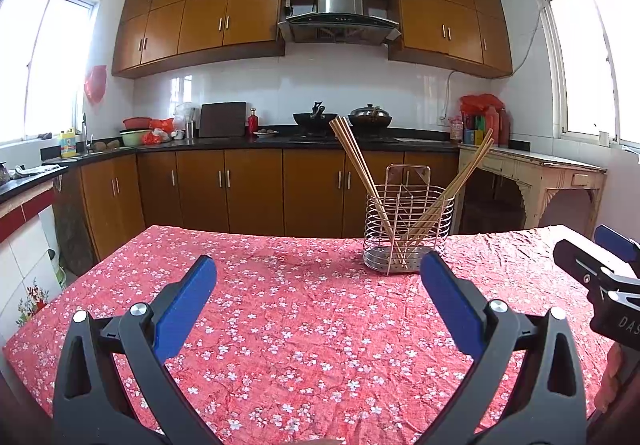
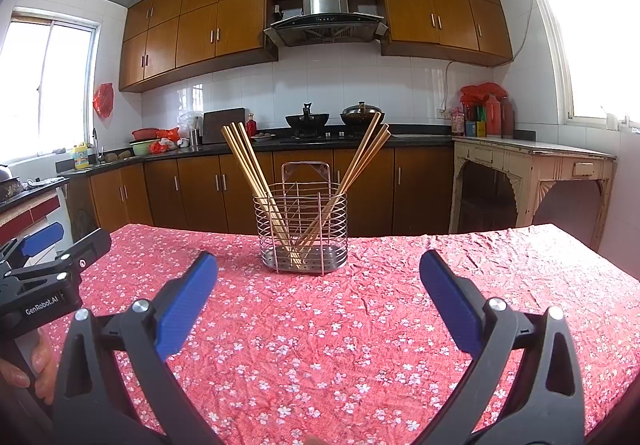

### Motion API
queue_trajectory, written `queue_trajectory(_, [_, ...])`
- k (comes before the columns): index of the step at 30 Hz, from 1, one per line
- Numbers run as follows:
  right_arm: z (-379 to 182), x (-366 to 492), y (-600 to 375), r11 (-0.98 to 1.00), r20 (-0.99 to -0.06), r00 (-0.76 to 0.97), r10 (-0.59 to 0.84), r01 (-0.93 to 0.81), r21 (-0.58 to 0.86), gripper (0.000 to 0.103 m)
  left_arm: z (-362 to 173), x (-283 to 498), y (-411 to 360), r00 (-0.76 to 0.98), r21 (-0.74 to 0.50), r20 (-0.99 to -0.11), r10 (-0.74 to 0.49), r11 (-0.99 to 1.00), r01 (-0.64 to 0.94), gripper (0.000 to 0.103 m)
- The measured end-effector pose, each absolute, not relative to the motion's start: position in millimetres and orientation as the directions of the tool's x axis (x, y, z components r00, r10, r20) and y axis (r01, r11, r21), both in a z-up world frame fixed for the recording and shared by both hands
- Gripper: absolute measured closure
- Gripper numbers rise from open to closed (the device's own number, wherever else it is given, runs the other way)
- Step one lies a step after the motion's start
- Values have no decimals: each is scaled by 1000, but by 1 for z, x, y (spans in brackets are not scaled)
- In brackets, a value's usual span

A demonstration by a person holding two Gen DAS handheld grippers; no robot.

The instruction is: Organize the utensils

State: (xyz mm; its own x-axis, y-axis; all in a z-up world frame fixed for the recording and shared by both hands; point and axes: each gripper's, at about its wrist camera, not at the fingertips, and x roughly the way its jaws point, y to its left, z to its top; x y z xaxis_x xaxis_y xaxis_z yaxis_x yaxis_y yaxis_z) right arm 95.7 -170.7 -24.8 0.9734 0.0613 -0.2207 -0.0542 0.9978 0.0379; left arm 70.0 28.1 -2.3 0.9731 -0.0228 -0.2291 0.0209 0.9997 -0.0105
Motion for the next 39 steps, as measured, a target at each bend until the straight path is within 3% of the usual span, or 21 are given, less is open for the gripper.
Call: queue_trajectory(39, [-29,97,-173,998,-224,973,60,-51,45,4,-4,75,23,969,-16,-246,-22,1000,19,2])
